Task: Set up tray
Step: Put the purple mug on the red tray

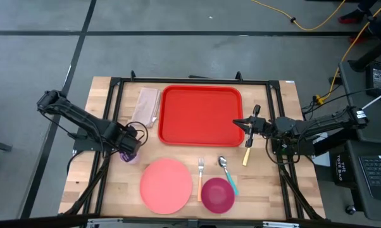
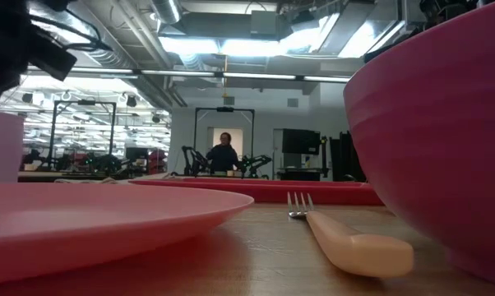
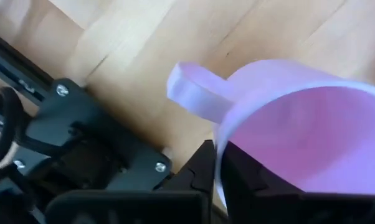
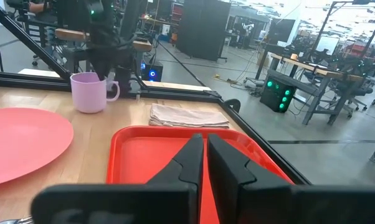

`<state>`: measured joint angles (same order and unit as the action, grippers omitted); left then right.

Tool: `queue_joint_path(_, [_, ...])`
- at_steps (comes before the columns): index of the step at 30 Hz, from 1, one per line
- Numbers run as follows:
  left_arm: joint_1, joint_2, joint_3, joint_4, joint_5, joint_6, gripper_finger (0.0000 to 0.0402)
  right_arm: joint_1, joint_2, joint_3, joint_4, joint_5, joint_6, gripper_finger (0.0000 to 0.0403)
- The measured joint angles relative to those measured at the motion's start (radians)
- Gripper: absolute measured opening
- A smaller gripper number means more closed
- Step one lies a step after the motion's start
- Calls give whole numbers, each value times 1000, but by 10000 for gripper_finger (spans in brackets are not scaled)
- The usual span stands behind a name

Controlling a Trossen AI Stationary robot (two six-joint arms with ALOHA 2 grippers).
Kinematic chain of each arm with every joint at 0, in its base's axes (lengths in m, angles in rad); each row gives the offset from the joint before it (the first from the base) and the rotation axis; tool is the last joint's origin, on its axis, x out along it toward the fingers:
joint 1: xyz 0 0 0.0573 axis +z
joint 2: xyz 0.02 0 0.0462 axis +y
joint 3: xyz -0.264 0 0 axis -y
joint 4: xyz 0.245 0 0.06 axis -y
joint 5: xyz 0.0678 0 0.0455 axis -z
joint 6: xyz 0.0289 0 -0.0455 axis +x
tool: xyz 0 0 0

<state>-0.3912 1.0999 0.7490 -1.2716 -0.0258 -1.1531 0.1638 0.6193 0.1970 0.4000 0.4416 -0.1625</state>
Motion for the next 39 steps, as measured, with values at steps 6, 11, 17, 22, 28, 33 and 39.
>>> queue_joint_path(6, [0, -95, -1, -1, -8, -138, 4, 0, 0, 0, 0, 0, 0, 28])
queue_joint_path(11, [0, -174, -1, 13, -28, -172, 3, 0, 0, 0, 0, 0, 0, 28])
queue_joint_path(17, [0, -239, -1, 18, -105, -246, 3, 0, 0, 0, 0, 0, 0, 28])
queue_joint_path(22, [0, -257, -1, 18, -110, -280, 3, 0, 0, 0, 0, 0, 0, 28])
queue_joint_path(28, [0, -248, -1, 58, -147, -267, 3, 0, 0, 0, 0, 0, 0, 28])
queue_joint_path(33, [10, -232, -1, 141, -237, -200, 3, 0, 0, 0, 29, 0, 0, 28])
queue_joint_path(39, [119, -229, -1, 240, -273, -100, 3, 0, 1, 0, 62, 5, -26, 28])
